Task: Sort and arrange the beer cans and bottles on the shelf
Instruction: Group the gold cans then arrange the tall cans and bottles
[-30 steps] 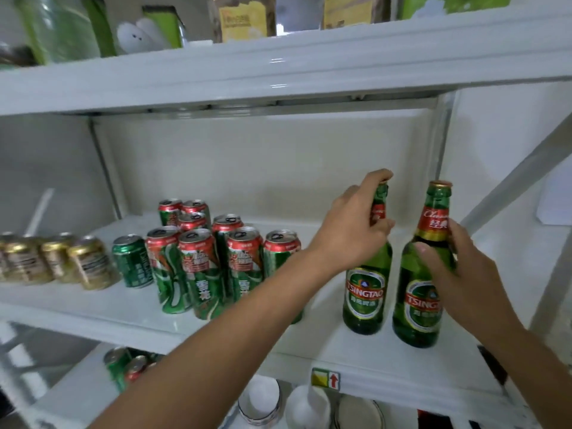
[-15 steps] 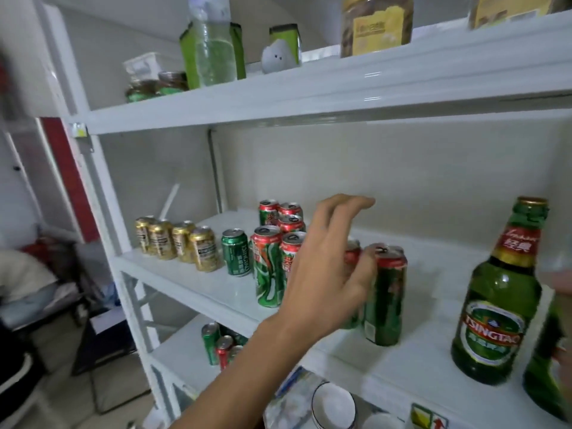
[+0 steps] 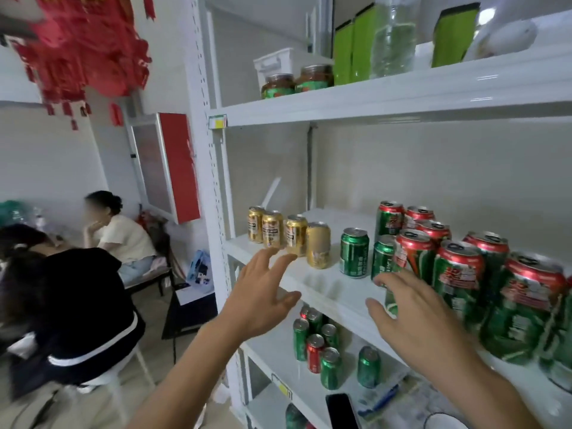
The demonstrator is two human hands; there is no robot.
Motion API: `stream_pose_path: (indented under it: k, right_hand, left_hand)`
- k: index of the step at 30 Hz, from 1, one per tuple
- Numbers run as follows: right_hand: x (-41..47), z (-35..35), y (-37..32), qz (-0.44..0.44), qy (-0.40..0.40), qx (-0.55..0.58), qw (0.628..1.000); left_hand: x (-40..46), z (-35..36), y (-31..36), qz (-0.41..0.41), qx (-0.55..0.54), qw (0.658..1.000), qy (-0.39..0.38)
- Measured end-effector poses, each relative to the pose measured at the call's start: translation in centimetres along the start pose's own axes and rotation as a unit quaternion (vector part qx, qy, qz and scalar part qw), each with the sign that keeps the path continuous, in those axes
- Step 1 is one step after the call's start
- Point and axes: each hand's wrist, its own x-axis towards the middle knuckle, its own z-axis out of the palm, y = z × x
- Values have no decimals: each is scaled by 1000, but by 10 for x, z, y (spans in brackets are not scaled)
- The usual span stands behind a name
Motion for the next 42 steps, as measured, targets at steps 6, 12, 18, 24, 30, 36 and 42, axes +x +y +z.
stream_pose_path:
  k: [6, 12, 18, 24, 30, 36, 42]
  right_hand:
    - [41, 40, -31, -20, 23, 42, 999]
    - [82, 73, -31, -35, 5, 50, 998]
    - [124, 104, -34, -46, 34, 65, 996]
    - [170, 137, -66, -67, 73, 91, 991]
    - [200, 167, -83, -24, 108, 65, 992]
    - [222, 182, -95, 10, 119, 50, 992]
    - [254, 186, -98, -13, 137, 14, 990]
  left_hand:
    - [20, -4, -48, 20, -3, 1000, -1]
    - [60, 12, -66, 32, -31, 999, 15]
    - [93, 18, -104, 12, -52, 999, 9]
    - [133, 16, -157, 27, -66, 997, -9]
    - [179, 21, -212, 92, -96, 990, -42]
    - [223, 24, -238, 146, -158, 976, -38]
    - [268, 20, -250, 168, -109, 976, -85]
